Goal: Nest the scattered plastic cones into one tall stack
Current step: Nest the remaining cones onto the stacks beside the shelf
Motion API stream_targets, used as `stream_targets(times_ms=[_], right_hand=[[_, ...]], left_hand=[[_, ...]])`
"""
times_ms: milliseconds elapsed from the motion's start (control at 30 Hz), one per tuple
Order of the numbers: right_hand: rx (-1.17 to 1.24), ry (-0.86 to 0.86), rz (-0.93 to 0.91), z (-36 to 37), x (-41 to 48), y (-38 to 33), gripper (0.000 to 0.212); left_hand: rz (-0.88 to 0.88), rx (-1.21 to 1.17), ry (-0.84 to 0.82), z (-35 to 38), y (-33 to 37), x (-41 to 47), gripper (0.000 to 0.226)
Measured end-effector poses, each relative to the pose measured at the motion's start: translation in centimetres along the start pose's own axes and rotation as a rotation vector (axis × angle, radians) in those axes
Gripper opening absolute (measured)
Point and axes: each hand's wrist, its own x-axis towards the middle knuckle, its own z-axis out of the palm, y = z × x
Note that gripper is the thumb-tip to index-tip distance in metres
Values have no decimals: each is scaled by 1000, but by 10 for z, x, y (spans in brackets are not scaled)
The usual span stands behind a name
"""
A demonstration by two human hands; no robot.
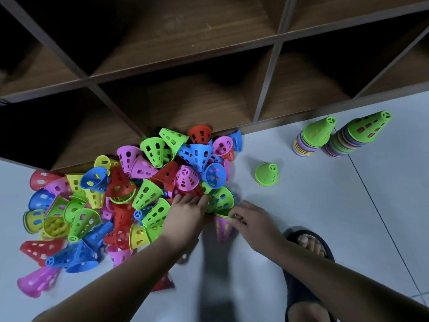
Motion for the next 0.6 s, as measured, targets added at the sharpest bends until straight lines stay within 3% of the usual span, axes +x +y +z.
stream_targets(times_ms=[100, 233, 500, 600], right_hand=[[14, 17, 19, -8, -4, 8, 7], [8, 28, 9, -15, -8, 17, 7], [45, 86, -45, -35, -12, 20, 2], [102, 123, -46, -54, -18, 22, 5]], left_hand=[[-41, -85, 30, -1, 3, 2, 34], [-51, -248, 14, -8, 15, 5, 56], [2, -283, 48, -13, 42, 31, 65], [8, -265, 4, -13, 44, 47, 55]])
